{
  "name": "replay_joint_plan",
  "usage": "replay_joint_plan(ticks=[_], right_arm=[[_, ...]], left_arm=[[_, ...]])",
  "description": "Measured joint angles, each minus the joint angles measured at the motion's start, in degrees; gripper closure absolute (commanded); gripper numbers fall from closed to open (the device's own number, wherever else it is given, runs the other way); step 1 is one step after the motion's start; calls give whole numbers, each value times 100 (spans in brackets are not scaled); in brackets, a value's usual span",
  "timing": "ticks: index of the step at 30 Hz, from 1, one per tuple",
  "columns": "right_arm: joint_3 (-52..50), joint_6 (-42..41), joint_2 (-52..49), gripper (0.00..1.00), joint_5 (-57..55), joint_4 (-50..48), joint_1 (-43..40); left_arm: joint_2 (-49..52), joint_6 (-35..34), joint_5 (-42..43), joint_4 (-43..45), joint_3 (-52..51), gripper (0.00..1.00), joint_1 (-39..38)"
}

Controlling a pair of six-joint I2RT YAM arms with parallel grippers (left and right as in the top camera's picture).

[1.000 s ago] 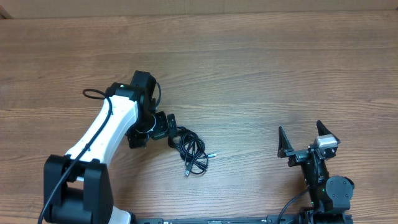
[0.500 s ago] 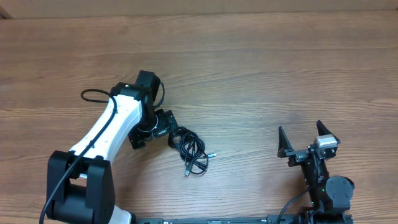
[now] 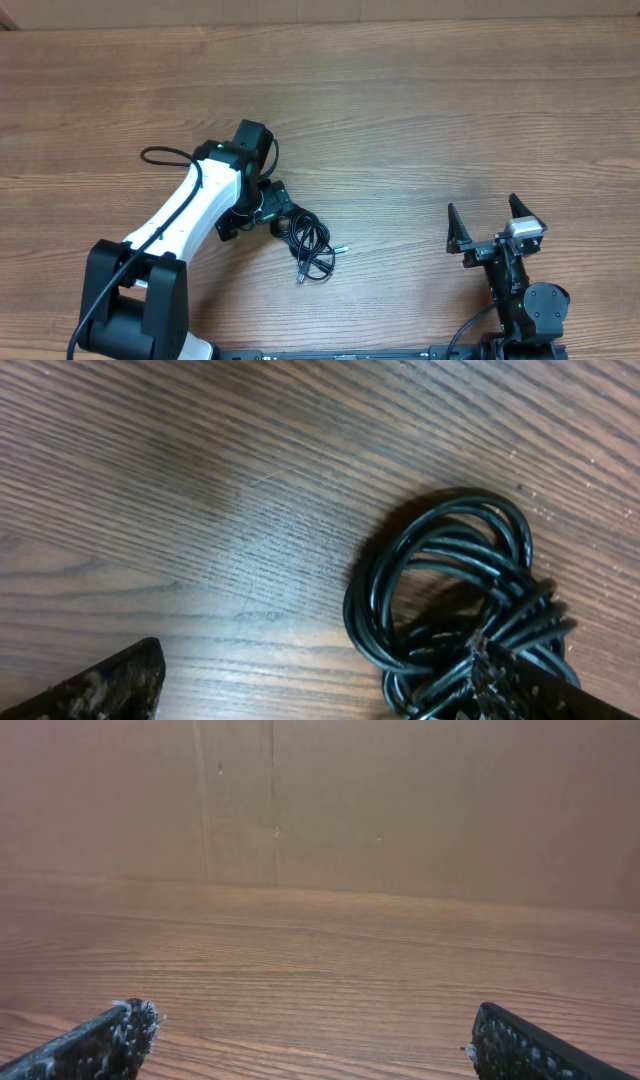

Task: Untangle cables
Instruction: 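Lower the left gripper onto the cable coil and grasp it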

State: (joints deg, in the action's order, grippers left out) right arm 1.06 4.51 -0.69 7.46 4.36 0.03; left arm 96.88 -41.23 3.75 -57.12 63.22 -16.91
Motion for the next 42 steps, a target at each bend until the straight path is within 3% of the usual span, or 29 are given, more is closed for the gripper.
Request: replay_joint_plan(ticks=[14, 26, 28, 29, 32, 35, 42], right_arm=[[0, -2, 0, 0, -2, -2, 2], [0, 0, 0, 0, -2, 0, 0], [0, -2, 0, 0, 2, 2, 0], [0, 0, 0, 0, 0, 0, 0], [0, 2, 0, 0, 0, -2, 0], [0, -2, 0, 0, 0, -2, 0], [0, -2, 0, 0, 0, 0, 0]], left_arm=[[92, -107, -129, 105, -262, 7, -39], [802, -192, -55, 146, -260, 6, -225], [844, -201, 28, 149, -236, 17, -258], [866, -195, 70, 166, -219, 33, -271], [957, -225, 234, 278, -146, 67, -363], [1023, -238, 330, 389, -74, 95, -459], [1016, -278, 420, 511, -85, 96, -476]])
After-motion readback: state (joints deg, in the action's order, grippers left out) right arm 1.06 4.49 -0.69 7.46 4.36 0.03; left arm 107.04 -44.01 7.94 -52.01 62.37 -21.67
